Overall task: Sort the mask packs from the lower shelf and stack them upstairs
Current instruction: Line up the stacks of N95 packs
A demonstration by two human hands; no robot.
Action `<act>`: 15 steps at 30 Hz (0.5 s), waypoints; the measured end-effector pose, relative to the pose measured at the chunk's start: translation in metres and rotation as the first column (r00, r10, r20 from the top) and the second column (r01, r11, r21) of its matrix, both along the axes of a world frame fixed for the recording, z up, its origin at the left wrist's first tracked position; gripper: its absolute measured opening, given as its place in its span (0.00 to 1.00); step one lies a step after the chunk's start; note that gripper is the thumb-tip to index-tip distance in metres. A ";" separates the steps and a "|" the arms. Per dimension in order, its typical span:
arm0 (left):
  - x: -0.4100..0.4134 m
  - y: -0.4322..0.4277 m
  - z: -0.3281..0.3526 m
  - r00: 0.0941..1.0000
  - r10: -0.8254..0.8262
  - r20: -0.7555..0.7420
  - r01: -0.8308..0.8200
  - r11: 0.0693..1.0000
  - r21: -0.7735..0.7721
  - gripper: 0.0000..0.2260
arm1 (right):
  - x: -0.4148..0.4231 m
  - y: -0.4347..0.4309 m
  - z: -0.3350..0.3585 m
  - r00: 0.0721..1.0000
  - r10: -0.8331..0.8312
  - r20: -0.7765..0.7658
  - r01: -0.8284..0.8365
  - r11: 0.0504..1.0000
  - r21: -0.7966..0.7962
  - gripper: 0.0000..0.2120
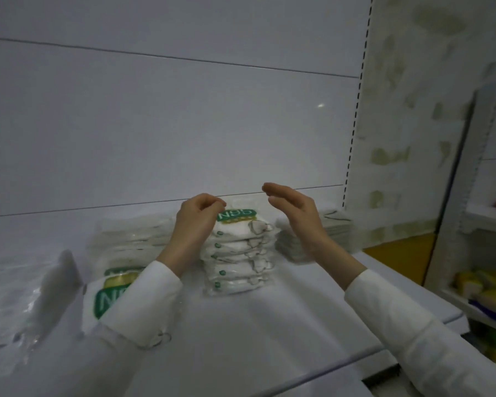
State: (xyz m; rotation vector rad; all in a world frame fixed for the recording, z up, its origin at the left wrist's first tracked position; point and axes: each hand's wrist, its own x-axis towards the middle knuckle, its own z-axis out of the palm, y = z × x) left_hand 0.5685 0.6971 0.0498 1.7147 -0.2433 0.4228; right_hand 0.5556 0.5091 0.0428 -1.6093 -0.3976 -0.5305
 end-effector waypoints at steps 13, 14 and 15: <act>0.040 -0.042 -0.036 0.920 0.382 -0.087 -0.359 0.911 0.202 0.13 | 0.068 -0.058 -0.015 0.947 -0.133 -0.294 0.075 0.977 -0.200 0.14; 0.044 -0.041 -0.039 0.909 0.403 -0.102 -0.374 0.901 0.220 0.16 | 0.072 -0.054 -0.019 0.936 -0.114 -0.332 0.052 0.981 -0.188 0.13; 0.049 -0.038 -0.041 0.903 0.409 -0.131 -0.378 0.901 0.213 0.19 | 0.076 -0.050 -0.022 0.925 -0.095 -0.369 0.030 0.983 -0.180 0.13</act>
